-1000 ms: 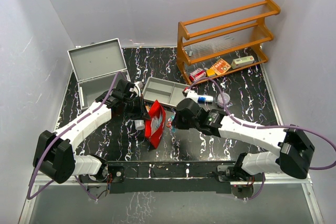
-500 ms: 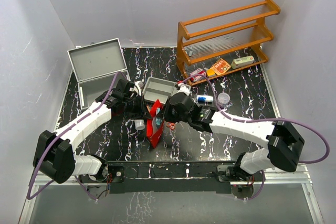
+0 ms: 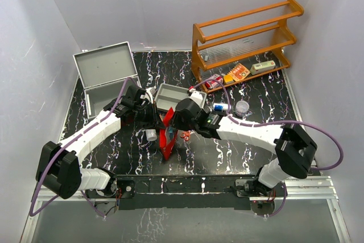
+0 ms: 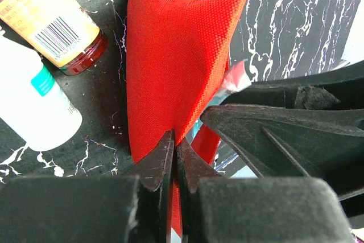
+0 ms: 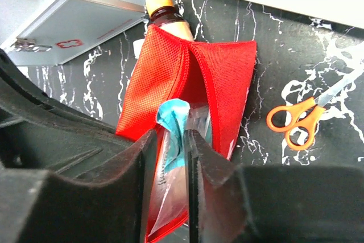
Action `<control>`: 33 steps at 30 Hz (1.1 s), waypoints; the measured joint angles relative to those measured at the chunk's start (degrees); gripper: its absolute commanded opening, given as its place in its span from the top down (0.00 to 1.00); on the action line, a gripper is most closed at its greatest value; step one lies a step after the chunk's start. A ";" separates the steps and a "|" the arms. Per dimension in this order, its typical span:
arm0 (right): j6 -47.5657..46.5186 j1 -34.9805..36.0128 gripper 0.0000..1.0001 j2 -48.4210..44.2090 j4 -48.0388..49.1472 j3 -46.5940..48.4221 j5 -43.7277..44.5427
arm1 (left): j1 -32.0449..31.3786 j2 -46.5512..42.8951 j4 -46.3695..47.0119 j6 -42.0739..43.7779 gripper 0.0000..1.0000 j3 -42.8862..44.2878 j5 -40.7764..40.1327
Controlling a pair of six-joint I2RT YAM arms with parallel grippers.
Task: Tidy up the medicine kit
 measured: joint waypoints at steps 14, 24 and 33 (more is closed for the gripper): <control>-2.84 0.00 0.65 -5.35 -3.96 0.85 2.58 | 0.00 0.11 -0.09 0.28 1.00 0.00 -0.26; -3.80 -0.48 0.63 -13.29 -8.17 -4.02 9.01 | 0.00 0.11 -1.33 1.31 1.00 0.11 -1.77; -5.31 -1.33 0.59 -11.50 -11.52 -8.33 8.48 | 0.00 -0.22 -4.55 2.16 1.00 2.14 -2.84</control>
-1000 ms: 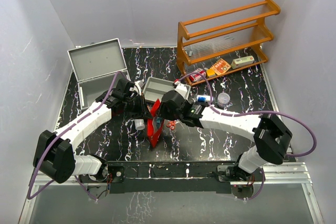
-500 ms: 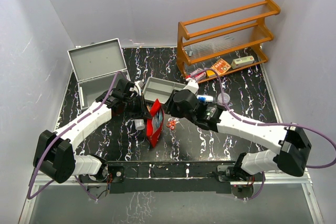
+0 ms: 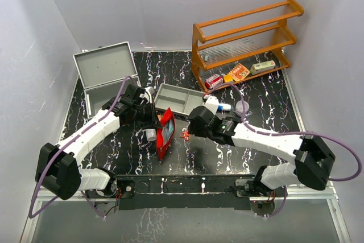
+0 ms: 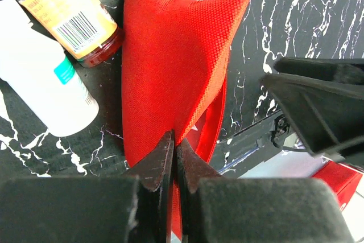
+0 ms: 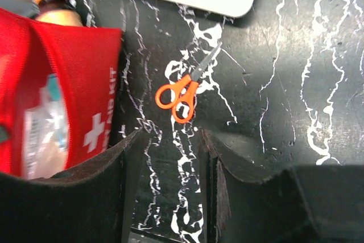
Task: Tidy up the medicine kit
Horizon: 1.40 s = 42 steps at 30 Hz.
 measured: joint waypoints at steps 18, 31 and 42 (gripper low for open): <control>-6.12 0.00 0.57 19.80 -0.90 8.44 -3.13 | 0.00 -2.86 -3.10 -0.22 1.00 2.14 -0.39; -6.62 0.00 0.63 24.85 -3.93 10.32 -0.96 | 0.00 -2.91 -3.45 -0.22 1.00 2.14 -0.87; -9.62 -0.20 0.69 19.02 -6.03 3.43 0.66 | 0.00 -2.89 -2.78 -0.20 1.00 2.14 -0.83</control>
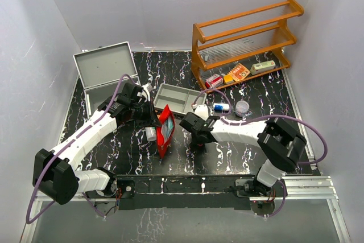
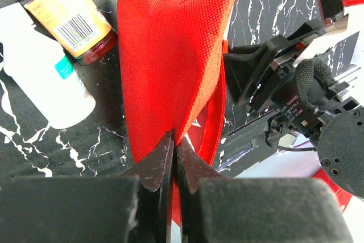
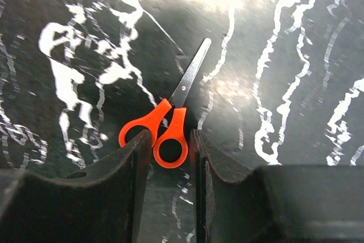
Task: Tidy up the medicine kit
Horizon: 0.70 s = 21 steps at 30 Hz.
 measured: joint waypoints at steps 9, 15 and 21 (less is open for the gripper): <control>-1.66 -0.15 0.64 -3.76 -6.88 0.00 -0.02 | 0.00 0.09 1.05 -0.13 1.00 0.00 0.87; 0.52 -0.15 0.76 -3.89 -7.52 1.18 -0.33 | 0.00 0.37 3.50 -1.36 1.00 -0.42 3.21; 4.59 -0.15 0.81 -3.91 -6.08 0.55 -0.81 | 0.00 1.66 6.58 -3.08 1.00 -2.43 6.12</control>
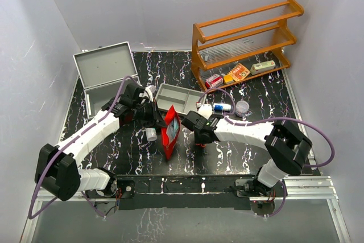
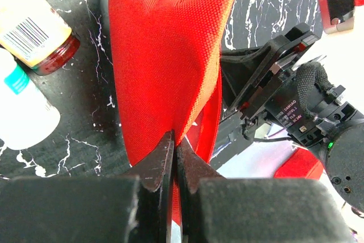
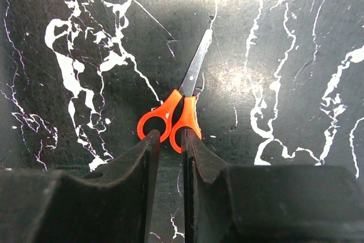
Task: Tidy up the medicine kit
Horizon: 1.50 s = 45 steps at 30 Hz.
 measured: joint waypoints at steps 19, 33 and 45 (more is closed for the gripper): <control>3.89 0.00 0.84 2.10 2.14 -1.84 -0.87 | 0.00 2.67 9.07 -4.90 1.00 -5.27 8.44; 3.30 -0.26 1.00 2.01 4.07 -2.43 -0.44 | 0.00 4.02 9.05 -3.37 1.00 -6.03 8.07; 3.39 -0.31 1.00 -3.28 5.20 -4.83 -0.07 | 0.00 4.02 6.43 -1.16 1.00 -5.79 6.01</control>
